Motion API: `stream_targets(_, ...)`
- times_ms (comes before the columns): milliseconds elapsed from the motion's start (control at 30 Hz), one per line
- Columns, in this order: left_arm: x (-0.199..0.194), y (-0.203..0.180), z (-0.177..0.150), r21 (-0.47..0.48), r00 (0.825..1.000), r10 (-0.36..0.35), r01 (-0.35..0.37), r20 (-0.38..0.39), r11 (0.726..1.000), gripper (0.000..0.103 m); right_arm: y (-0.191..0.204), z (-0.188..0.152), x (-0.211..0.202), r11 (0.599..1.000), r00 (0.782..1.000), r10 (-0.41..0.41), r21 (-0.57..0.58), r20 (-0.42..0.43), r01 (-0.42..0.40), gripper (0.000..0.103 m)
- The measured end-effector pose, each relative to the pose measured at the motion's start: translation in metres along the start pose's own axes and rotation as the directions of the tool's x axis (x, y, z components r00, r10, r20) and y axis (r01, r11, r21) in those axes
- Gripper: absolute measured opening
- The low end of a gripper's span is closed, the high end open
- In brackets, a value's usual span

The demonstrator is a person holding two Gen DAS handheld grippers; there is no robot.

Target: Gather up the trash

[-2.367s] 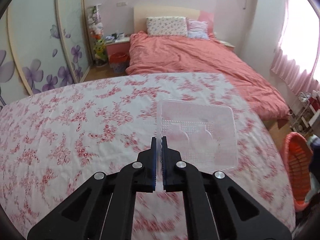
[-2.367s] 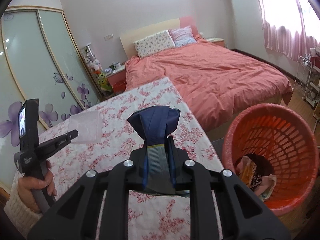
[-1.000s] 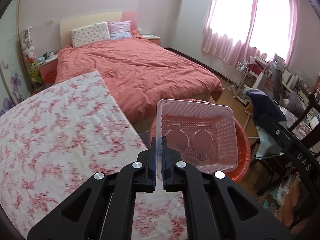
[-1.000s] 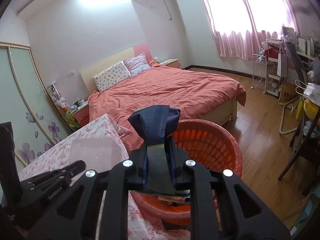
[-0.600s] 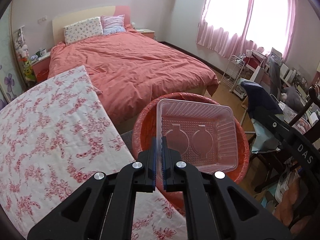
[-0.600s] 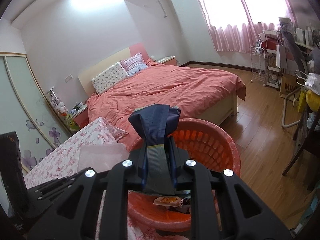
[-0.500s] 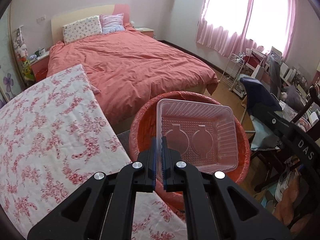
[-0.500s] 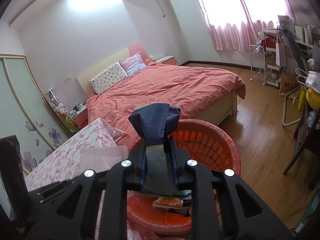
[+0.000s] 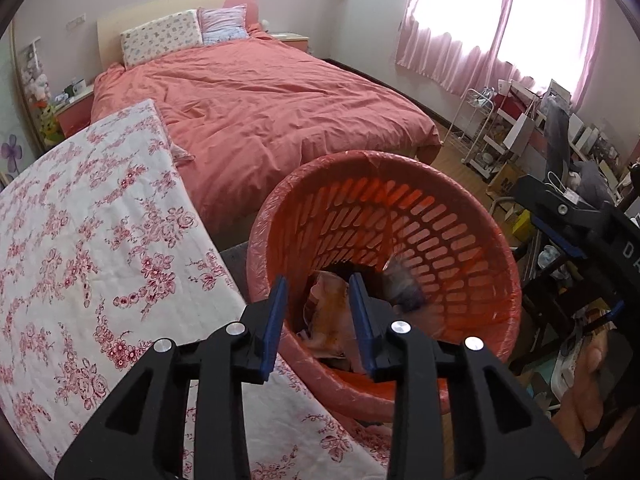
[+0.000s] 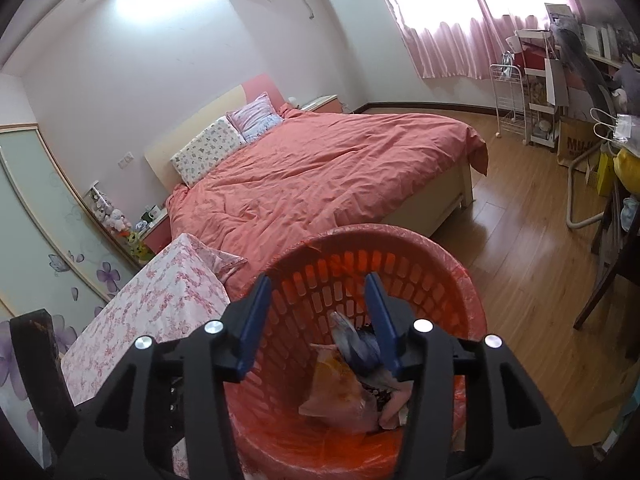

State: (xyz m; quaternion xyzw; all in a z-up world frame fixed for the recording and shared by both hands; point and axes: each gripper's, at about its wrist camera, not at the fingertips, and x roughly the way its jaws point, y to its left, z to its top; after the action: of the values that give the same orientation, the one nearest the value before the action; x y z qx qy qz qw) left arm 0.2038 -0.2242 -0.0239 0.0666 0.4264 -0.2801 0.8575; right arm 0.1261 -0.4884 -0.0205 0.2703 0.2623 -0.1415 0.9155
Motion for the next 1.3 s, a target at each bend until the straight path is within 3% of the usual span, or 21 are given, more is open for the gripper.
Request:
stream_targets(233,-0.019,0.017,-0.006,-0.018,0.999,0.035,-0.034,0.023,0.999,0.033,0.002,-0.002,-0.015,1.0,1.0,-0.008,-0.008,0.014,0.008,0.054)
stream_targets(333,-0.035,0.029,-0.011,-0.024,0.997,0.055,-0.054,0.049,0.998,0.036,0.01,-0.005,-0.032,0.999,0.999,-0.018,-0.042,0.039,0.02,0.06)
stream_targets(367,-0.04,0.033,-0.012,-0.025,0.997,0.06,-0.058,0.058,0.998,0.037,0.014,-0.007,-0.04,0.998,0.998,-0.022,-0.059,0.054,0.026,0.064)
stream_targets(433,-0.058,0.042,-0.02,-0.032,0.992,0.082,-0.08,0.093,0.996,0.049,0.022,-0.013,-0.055,0.996,0.996,-0.024,-0.087,0.081,0.031,0.071)
stream_targets(567,-0.092,0.058,-0.035,-0.044,0.979,0.124,-0.118,0.164,0.992,0.062,0.04,-0.031,-0.09,0.988,0.988,-0.041,-0.142,0.15,0.063,0.094)
stream_targets(633,-0.112,0.064,-0.049,-0.055,0.966,0.155,-0.146,0.208,0.988,0.077,0.05,-0.044,-0.106,0.98,0.983,-0.056,-0.177,0.177,0.088,0.099)
stream_targets(733,-0.135,0.069,-0.066,-0.071,0.946,0.195,-0.183,0.259,0.981,0.088,0.064,-0.062,-0.126,0.964,0.972,-0.093,-0.224,0.216,0.142,0.099)
stream_targets(833,-0.16,0.072,-0.086,-0.093,0.918,0.245,-0.228,0.312,0.969,0.099,0.079,-0.085,-0.15,0.931,0.947,-0.152,-0.28,0.283,0.233,0.099)
stream_targets(967,-0.187,0.07,-0.108,-0.116,0.878,0.304,-0.281,0.371,0.953,0.1,0.095,-0.109,-0.175,0.894,0.923,-0.19,-0.329,0.336,0.304,0.099)
stream_targets(1100,-0.203,0.064,-0.128,-0.131,0.845,0.35,-0.325,0.405,0.936,0.1,0.107,-0.132,-0.194,0.88,0.919,-0.177,-0.361,0.351,0.307,0.099)
stream_targets(1300,-0.213,0.064,-0.158,-0.183,0.833,0.388,-0.343,0.394,0.921,0.1,0.114,-0.159,-0.226,0.902,0.915,-0.111,-0.346,0.388,0.256,0.099)
